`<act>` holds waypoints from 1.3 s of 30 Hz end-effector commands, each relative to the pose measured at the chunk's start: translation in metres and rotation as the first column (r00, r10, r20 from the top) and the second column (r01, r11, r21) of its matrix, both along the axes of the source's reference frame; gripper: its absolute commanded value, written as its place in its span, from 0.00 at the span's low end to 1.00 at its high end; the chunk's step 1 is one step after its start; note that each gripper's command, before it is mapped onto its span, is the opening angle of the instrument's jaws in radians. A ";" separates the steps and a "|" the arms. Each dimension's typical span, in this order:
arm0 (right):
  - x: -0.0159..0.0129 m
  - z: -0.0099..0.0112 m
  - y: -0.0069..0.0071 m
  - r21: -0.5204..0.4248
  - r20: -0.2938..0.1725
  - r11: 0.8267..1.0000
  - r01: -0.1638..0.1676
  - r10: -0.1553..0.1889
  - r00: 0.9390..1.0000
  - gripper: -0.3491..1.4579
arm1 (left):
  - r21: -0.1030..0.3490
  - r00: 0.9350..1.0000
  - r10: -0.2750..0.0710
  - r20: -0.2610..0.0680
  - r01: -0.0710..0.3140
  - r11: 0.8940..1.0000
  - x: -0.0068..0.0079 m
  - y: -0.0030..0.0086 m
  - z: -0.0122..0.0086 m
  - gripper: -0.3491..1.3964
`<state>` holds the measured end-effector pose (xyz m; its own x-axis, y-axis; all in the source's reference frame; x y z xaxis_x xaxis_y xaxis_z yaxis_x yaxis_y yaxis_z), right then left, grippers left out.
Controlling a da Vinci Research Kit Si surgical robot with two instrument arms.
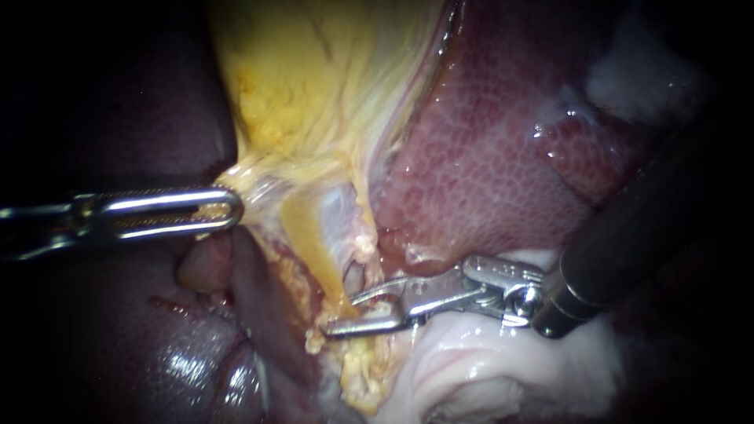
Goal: Clipping second clip left tube
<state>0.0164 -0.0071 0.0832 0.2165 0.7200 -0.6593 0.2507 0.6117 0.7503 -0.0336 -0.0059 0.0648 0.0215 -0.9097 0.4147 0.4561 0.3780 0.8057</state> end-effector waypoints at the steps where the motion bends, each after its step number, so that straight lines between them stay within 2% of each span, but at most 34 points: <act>1: 0.0000 0.0000 0.0000 0.000 0.000 1.000 0.000 0.000 1.000 0.13 | 0.000 1.000 0.000 -0.001 0.000 1.000 0.0000 0.0000 0.0000 0.00; 11: -0.0001 0.0000 0.0000 0.000 0.000 1.000 0.000 0.000 1.000 0.15 | 0.000 1.000 -0.001 -0.001 0.001 1.000 0.0000 0.0000 0.0000 0.00; 15: -0.0004 -0.0002 0.0001 0.001 -0.001 1.000 0.001 -0.001 1.000 0.28 | 0.000 1.000 0.000 -0.001 0.000 1.000 0.0001 0.0000 -0.0001 0.00; 19: -0.0011 -0.0007 0.0004 0.005 -0.003 1.000 0.003 -0.003 1.000 0.37 | 0.000 1.000 0.000 0.000 0.000 1.000 0.0002 -0.0001 -0.0001 0.00; 25: -0.0020 -0.0014 0.0011 0.009 0.004 1.000 -0.008 0.008 1.000 0.42 | 0.000 1.000 0.000 -0.001 0.000 1.000 0.0001 -0.0001 -0.0002 0.00; 33: -0.0002 -0.0009 0.0014 0.008 0.012 1.000 -0.021 0.021 1.000 0.46 | 0.000 1.000 -0.001 -0.001 0.001 1.000 0.0000 -0.0001 -0.0003 0.00; 39: 0.0016 -0.0005 0.0007 0.008 0.014 1.000 -0.027 0.026 1.000 0.49 | 0.000 1.000 -0.001 -0.001 0.001 1.000 -0.0001 -0.0001 -0.0003 0.00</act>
<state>0.0181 -0.0064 0.0827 0.2036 0.7331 -0.6489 0.2265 0.6095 0.7597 -0.0337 -0.0061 0.0644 0.0210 -0.9099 0.4143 0.4569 0.3773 0.8055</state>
